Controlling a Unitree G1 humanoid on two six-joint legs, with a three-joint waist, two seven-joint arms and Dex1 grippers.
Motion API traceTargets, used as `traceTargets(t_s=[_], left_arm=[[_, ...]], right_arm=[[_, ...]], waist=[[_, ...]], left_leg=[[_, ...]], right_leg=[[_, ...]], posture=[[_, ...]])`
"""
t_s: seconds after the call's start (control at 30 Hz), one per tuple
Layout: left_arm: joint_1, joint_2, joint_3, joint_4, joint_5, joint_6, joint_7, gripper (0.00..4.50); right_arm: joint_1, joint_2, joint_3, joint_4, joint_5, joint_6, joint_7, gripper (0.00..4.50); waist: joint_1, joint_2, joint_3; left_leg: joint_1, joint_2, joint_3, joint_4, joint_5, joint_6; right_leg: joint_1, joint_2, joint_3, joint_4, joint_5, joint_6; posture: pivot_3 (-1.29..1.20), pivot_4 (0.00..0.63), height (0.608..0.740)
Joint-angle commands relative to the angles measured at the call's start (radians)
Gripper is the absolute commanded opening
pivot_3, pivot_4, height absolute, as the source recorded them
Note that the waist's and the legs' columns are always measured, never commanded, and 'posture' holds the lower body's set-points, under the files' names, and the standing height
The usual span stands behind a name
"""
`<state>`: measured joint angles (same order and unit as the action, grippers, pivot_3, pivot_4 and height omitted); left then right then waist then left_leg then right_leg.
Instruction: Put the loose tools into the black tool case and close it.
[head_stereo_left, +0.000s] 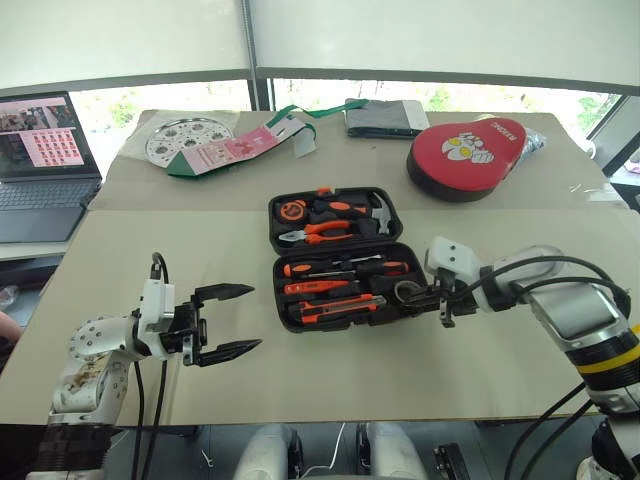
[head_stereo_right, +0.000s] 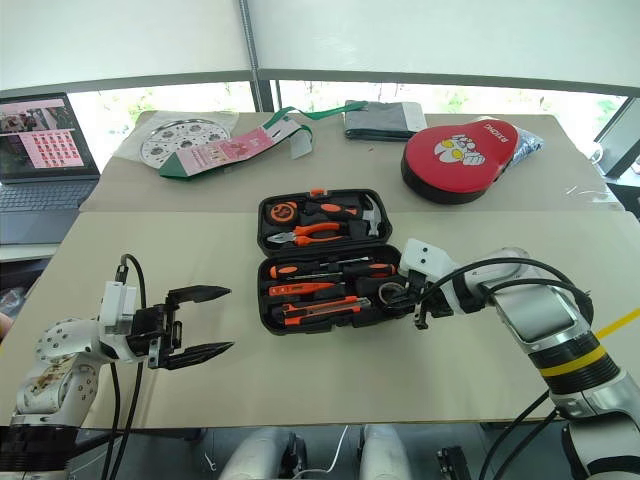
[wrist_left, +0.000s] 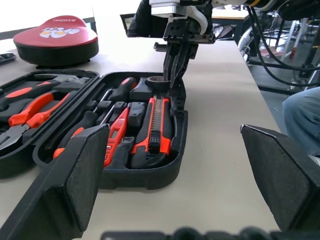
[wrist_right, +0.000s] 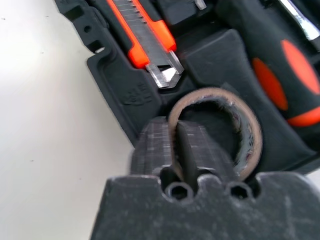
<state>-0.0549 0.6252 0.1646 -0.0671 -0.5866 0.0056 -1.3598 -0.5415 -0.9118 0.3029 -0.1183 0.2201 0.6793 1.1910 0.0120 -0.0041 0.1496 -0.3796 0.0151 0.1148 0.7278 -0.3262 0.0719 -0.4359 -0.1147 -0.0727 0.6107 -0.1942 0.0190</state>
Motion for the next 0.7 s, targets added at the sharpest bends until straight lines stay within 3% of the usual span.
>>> traceTargets(t_s=[0.03, 0.13, 0.3, 0.43, 0.53, 0.7], left_arm=[[-0.007, 0.021, 0.017, -0.028, 0.001, 0.011, 0.027, 4.50], [-0.001, 0.035, 0.022, -0.024, 0.014, 0.020, 0.049, 4.50], [-0.049, 0.048, 0.019, 0.018, 0.058, 0.109, 0.179, 4.50], [-0.153, 0.016, -0.007, 0.115, 0.174, 0.183, 0.388, 3.37], [-0.238, -0.036, -0.047, 0.169, 0.229, 0.254, 0.505, 2.25], [-0.350, -0.117, -0.128, 0.224, 0.312, 0.322, 0.615, 0.39]], right_arm=[[0.004, 0.003, -0.025, -0.011, 0.040, 0.002, 0.048, 2.41], [-0.003, 0.007, -0.085, -0.010, 0.120, 0.009, 0.104, 3.36], [-0.014, -0.002, -0.273, 0.157, 0.261, -0.070, 0.219, 3.36], [-0.043, 0.085, -0.328, 0.415, 0.145, -0.274, 0.032, 3.44], [-0.060, 0.151, -0.296, 0.540, 0.024, -0.498, -0.070, 2.78], [-0.141, 0.266, -0.250, 0.740, -0.093, -0.734, -0.159, 1.03]], waist=[[0.001, 0.000, 0.000], [-0.002, 0.000, 0.000], [0.001, 0.000, 0.000], [0.000, -0.002, 0.001], [-0.004, -0.002, 0.001], [-0.022, -0.002, 0.001]], left_leg=[[-0.001, 0.000, 0.000, 0.000, 0.000, 0.000], [-0.004, 0.000, 0.000, 0.000, 0.000, 0.000], [-0.004, 0.000, 0.000, 0.000, 0.000, 0.000], [-0.001, -0.001, 0.000, 0.001, 0.000, 0.001], [0.001, -0.001, 0.000, 0.000, 0.000, 0.000], [-0.001, -0.001, 0.002, 0.000, 0.002, -0.003]], right_leg=[[0.000, 0.000, -0.001, 0.000, 0.000, 0.000], [-0.002, 0.001, -0.001, -0.001, 0.000, 0.000], [-0.002, 0.001, -0.001, -0.001, 0.000, 0.001], [0.002, 0.002, -0.001, -0.001, 0.001, 0.002], [0.003, 0.002, -0.001, 0.000, 0.002, 0.002], [0.000, 0.004, 0.000, 0.002, 0.002, 0.002]], posture=[[0.00, 0.150, 0.740], [0.00, 0.150, 0.740], [0.00, 0.150, 0.740], [0.00, 0.150, 0.740], [0.00, 0.150, 0.740], [0.00, 0.150, 0.740]])
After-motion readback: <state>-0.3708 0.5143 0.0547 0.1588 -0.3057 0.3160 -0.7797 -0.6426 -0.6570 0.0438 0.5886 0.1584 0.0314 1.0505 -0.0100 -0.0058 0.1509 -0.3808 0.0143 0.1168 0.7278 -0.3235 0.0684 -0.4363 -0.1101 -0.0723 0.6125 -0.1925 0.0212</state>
